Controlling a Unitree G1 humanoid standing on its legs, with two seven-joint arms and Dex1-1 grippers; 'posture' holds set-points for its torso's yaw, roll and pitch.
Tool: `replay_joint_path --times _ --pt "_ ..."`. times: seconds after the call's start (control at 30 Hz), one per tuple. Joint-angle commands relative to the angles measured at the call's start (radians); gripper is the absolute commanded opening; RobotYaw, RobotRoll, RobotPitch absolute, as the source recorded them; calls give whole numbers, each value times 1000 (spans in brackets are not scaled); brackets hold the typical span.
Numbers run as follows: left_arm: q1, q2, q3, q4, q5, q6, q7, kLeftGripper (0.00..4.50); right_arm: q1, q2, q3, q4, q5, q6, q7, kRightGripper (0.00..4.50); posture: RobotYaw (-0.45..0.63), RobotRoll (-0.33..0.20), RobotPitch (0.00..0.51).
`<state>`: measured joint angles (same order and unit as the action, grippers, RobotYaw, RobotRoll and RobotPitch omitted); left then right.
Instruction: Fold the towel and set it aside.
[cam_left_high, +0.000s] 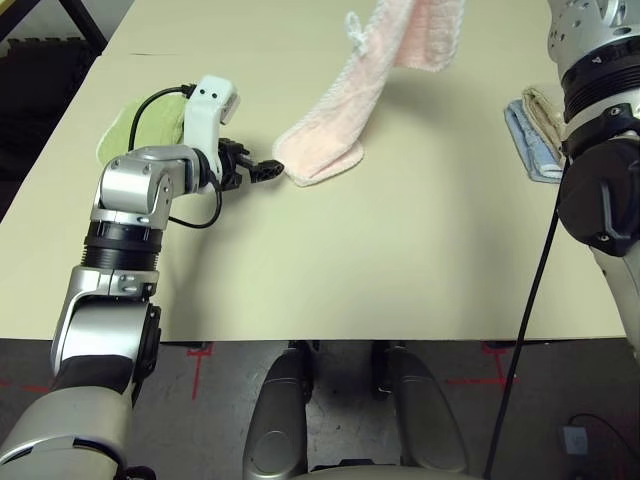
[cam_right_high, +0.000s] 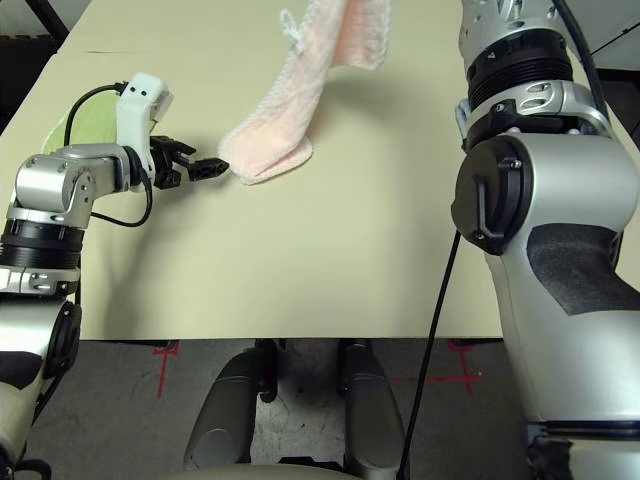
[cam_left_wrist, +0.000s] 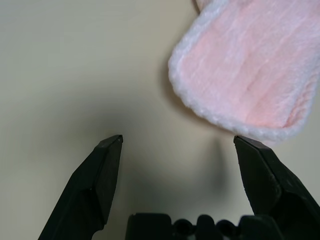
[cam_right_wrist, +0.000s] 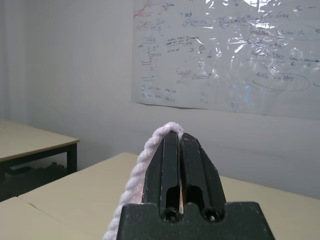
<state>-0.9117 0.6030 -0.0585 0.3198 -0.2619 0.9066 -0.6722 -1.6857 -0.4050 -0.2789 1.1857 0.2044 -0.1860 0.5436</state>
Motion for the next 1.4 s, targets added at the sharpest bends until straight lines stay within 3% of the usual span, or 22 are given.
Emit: replay_joint_path --times 0.03,0.27,0.47,0.87,1.13,1.23,1.4 --pt "-8 -21 0 44 27 -63 10 4500 -29 0 -3 2 6 -12 16 46 -13 0 260" --pt "-57 -28 27 222 58 -350 -45 4500 -30 10 -3 -3 9 -6 38 46 -11 0 254" --pt "-95 -48 10 340 62 -529 -184 4500 -22 27 -11 -10 29 -1 90 46 -7 0 252" --pt "-152 -83 9 549 109 -553 -277 4500 -9 29 -27 -16 54 -13 141 46 -16 0 247" --pt "-161 -93 36 537 81 -466 -332 4500 -5 28 -23 -21 55 -11 143 46 -18 0 246" --pt "-166 -98 55 545 72 -447 -332 3884 -2 31 -22 -22 55 -10 142 0 -17 0 245" --pt "-175 -102 71 548 73 -431 -337 1935 3 32 -22 -27 58 -7 144 0 -17 0 245"
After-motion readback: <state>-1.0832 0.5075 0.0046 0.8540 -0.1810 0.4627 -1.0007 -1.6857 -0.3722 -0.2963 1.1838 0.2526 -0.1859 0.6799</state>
